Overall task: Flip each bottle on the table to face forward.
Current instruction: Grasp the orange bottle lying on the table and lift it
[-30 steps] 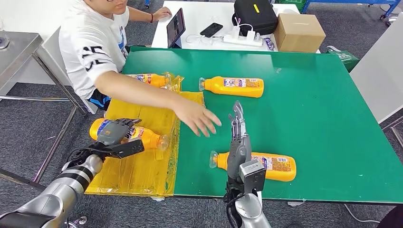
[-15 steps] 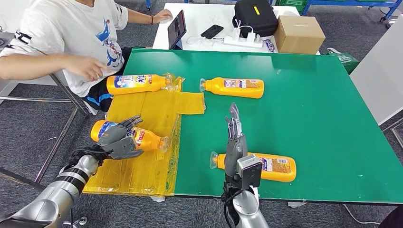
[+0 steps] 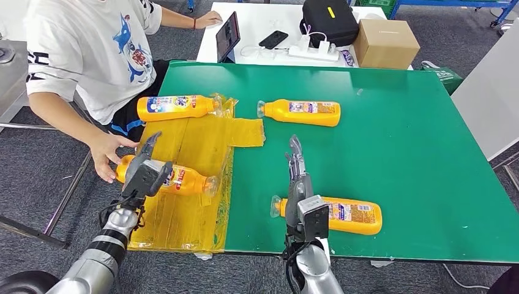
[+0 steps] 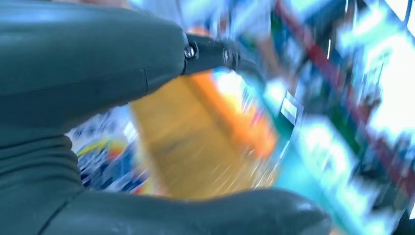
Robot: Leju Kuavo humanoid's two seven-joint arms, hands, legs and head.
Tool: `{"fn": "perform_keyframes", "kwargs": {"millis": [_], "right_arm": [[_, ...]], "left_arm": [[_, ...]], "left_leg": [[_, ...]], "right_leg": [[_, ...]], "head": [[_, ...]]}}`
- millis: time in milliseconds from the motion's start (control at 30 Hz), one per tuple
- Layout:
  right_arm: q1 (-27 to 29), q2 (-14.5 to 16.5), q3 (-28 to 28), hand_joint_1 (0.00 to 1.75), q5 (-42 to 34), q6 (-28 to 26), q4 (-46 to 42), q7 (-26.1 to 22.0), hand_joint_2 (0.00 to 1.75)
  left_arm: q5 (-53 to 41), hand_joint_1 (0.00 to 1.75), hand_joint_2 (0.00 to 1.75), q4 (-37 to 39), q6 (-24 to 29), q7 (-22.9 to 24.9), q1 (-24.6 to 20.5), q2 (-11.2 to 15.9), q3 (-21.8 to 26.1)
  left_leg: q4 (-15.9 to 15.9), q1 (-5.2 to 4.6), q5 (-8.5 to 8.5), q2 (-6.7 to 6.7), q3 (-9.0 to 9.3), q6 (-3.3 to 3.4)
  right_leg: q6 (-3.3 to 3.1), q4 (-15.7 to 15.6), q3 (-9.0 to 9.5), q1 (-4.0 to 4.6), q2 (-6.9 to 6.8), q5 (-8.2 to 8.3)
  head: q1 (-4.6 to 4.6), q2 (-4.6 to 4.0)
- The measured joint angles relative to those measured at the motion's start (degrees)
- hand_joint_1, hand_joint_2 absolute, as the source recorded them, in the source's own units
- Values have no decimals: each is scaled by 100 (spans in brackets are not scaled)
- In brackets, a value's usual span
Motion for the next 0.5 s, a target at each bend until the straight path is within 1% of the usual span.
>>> {"fn": "perform_keyframes", "kwargs": {"millis": [100, 167, 233, 300, 367, 433, 500], "right_arm": [[-11, -4, 96, 0, 301, -32, 84, 152, 0], [-28, -40, 181, 0, 541, -44, 191, 247, 0], [-42, -82, 246, 0, 668, -44, 287, 275, 87], [-79, -129, 303, 0, 874, -29, 389, 389, 175], [-138, -237, 379, 0, 1329, -7, 564, 639, 175], [-169, -415, 442, 0, 1837, -13, 757, 892, 175], [-172, -643, 459, 0, 2226, -40, 862, 1152, 175]], "left_arm": [[237, 0, 0, -459, 950, -348, 45, -263, 360], [366, 0, 0, -703, 1335, -508, 22, -395, 543], [431, 0, 0, -861, 1458, -557, 12, -468, 634], [588, 0, 87, -990, 1515, -567, 27, -518, 677], [903, 0, 175, -1145, 1580, -570, 58, -569, 687], [1280, 0, 175, -1303, 1539, -574, 106, -618, 688], [1629, 0, 175, -1419, 1336, -576, 196, -660, 704]], "left_leg": [[0, 0, -1, 6, -5, 0], [0, 0, -1, 7, -6, -1], [0, 2, -1, 3, -8, -1], [0, 4, -1, 5, -11, -2], [0, 4, -2, 9, -11, -2], [0, 3, -2, 6, -13, -2], [0, 0, -2, -1, -15, -1]], "right_leg": [[0, 0, -9, 0, 2, 1], [0, 0, -11, 1, 2, 1], [-1, 0, -12, 2, 1, 0], [-1, 0, -14, 4, 2, 0], [-1, 0, -16, 4, 2, 0], [-1, -1, -17, 3, 2, 0], [-1, -2, -16, 1, 0, 0]], "head": [[-2, 0], [-3, 0], [-3, 0], [-4, 0], [-4, 0], [-3, 0], [-3, 0]]}}
